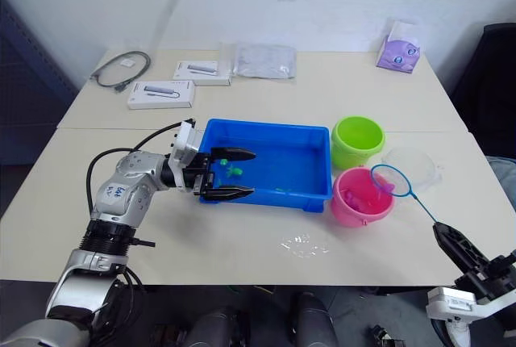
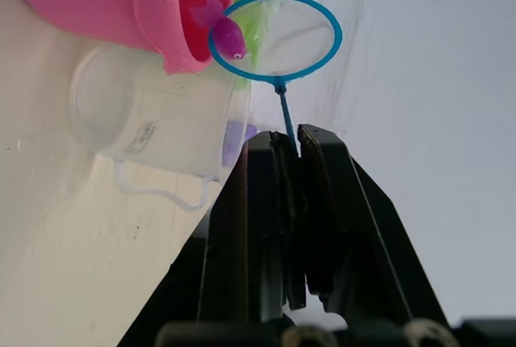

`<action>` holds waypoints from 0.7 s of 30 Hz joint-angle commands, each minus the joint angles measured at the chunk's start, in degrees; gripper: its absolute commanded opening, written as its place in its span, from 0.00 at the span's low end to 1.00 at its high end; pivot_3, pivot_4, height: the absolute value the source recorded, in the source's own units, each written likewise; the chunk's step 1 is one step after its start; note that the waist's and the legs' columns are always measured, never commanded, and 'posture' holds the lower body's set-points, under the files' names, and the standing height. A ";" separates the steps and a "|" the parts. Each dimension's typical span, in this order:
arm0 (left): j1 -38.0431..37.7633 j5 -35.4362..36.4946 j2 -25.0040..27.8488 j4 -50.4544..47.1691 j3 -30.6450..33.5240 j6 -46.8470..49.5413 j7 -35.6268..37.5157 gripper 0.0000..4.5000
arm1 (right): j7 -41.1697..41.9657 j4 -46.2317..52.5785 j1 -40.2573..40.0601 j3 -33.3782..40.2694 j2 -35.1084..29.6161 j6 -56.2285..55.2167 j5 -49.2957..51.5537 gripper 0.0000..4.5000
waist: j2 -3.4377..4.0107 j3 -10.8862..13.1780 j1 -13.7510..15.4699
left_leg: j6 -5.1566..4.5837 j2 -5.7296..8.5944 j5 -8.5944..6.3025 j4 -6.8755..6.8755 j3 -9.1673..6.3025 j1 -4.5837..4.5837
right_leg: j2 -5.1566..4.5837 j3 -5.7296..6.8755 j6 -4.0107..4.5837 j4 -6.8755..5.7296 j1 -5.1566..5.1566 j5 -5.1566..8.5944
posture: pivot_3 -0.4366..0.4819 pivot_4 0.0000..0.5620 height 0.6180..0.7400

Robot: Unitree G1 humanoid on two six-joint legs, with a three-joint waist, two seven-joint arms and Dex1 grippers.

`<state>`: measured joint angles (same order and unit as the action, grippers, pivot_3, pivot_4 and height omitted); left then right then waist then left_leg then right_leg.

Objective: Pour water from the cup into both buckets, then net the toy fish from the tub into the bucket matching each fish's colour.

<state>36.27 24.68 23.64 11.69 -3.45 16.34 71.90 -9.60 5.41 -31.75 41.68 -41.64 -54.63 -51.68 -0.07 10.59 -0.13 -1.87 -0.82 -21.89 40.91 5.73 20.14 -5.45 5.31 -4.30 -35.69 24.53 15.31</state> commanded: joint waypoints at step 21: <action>-0.56 0.42 4.99 1.33 3.75 -1.29 -0.70 0.99 | 31.77 23.69 6.22 -12.98 -8.33 33.41 64.89 0.00 | 0.02 0.02 -0.47 | 0.00 -0.10 0.04 0.01 -0.05 -0.09 | 0.02 -0.01 0.05 -0.15 0.00 0.02 | 0.48 0.27 1.00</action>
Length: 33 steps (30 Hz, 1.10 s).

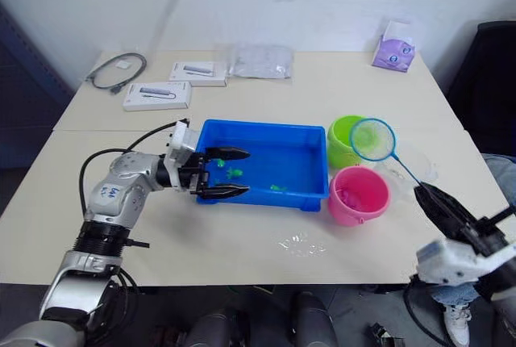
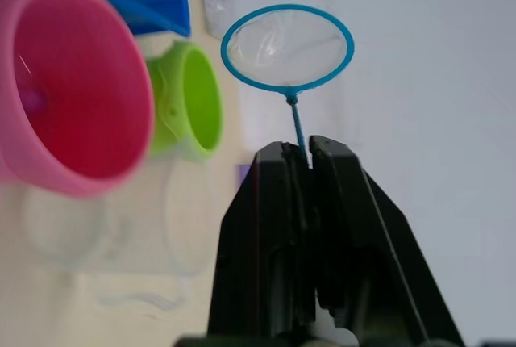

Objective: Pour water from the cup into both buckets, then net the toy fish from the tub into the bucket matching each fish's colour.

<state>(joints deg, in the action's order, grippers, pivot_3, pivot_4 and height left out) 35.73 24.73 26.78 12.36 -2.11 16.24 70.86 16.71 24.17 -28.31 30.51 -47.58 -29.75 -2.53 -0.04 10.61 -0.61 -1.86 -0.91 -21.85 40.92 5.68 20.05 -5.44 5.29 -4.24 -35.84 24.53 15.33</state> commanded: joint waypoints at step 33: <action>-20.43 5.66 20.17 -7.02 18.68 5.33 -3.62 0.99 | 33.12 -5.92 53.16 -40.90 -16.03 56.30 10.56 0.00 | 0.12 0.08 0.06 | -0.13 0.05 -0.18 -0.02 -0.33 0.33 | -0.44 0.68 0.09 0.24 0.16 0.04 | 0.48 0.27 1.00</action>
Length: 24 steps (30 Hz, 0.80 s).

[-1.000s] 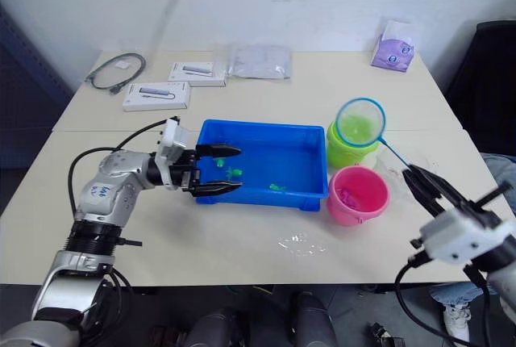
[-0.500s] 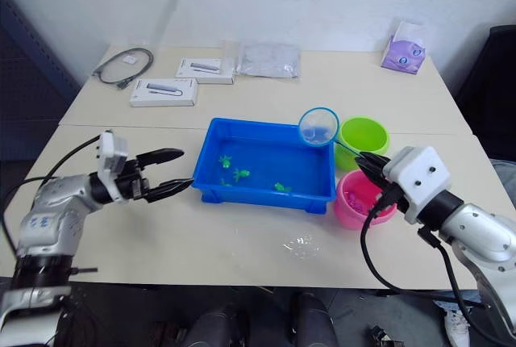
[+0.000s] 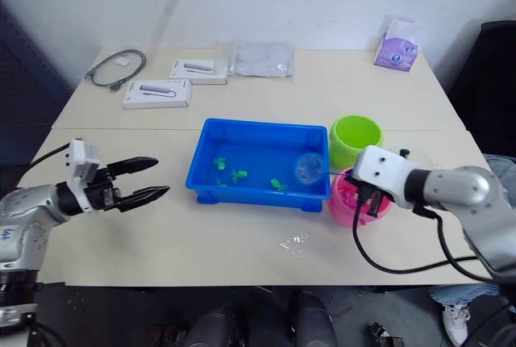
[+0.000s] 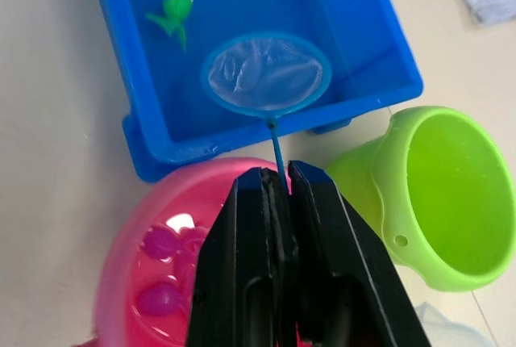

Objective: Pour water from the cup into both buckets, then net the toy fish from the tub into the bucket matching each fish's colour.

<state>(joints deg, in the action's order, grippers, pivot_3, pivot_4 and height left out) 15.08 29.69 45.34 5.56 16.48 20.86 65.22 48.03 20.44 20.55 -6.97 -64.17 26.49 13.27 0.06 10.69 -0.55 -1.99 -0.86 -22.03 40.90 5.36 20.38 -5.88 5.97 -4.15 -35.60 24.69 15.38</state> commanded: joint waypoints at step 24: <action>7.99 0.66 -0.05 -5.68 -5.08 4.62 -0.98 0.99 | 10.60 -13.02 15.19 -2.54 18.69 6.70 -1.99 0.00 | 0.04 0.02 0.32 | 0.04 -0.01 -0.01 0.06 -0.01 0.21 | 0.11 0.10 -0.04 -0.16 0.07 -0.02 | 0.48 0.27 1.00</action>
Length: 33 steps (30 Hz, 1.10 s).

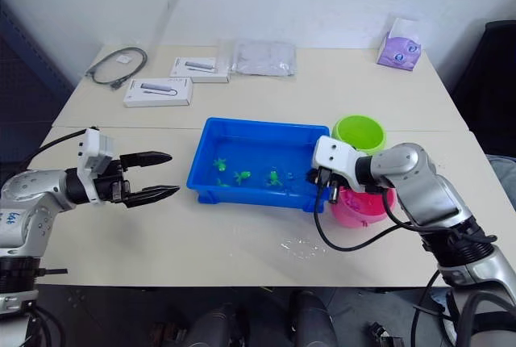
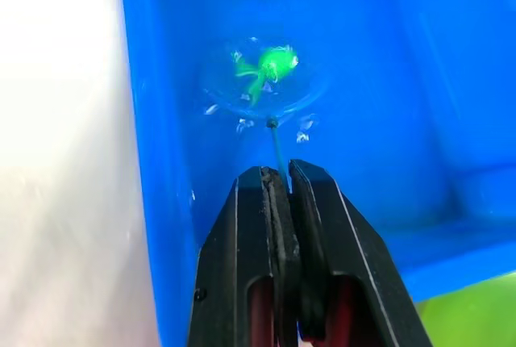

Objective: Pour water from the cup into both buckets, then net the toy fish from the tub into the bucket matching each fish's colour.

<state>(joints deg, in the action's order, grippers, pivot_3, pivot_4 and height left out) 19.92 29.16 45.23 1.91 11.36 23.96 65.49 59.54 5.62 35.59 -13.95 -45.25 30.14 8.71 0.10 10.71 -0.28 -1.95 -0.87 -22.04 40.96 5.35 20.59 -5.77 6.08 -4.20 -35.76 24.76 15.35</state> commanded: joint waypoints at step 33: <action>16.24 -2.28 -16.31 11.23 -6.89 -8.69 -2.48 0.99 | -19.74 12.51 -26.11 40.48 1.26 -0.99 10.35 0.00 | 0.00 0.00 0.31 | -0.02 0.03 0.01 0.01 0.10 -0.15 | 0.22 -0.10 -0.10 0.03 -0.18 -0.05 | 0.48 0.27 1.00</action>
<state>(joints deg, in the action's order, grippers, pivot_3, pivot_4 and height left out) 35.41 26.84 28.98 13.96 3.97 16.44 62.85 40.80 18.22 8.99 24.35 -42.67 31.14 20.07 0.10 10.71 0.03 -1.97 -0.84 -22.03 40.96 5.46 20.43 -5.55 5.97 -4.30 -35.73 24.58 15.30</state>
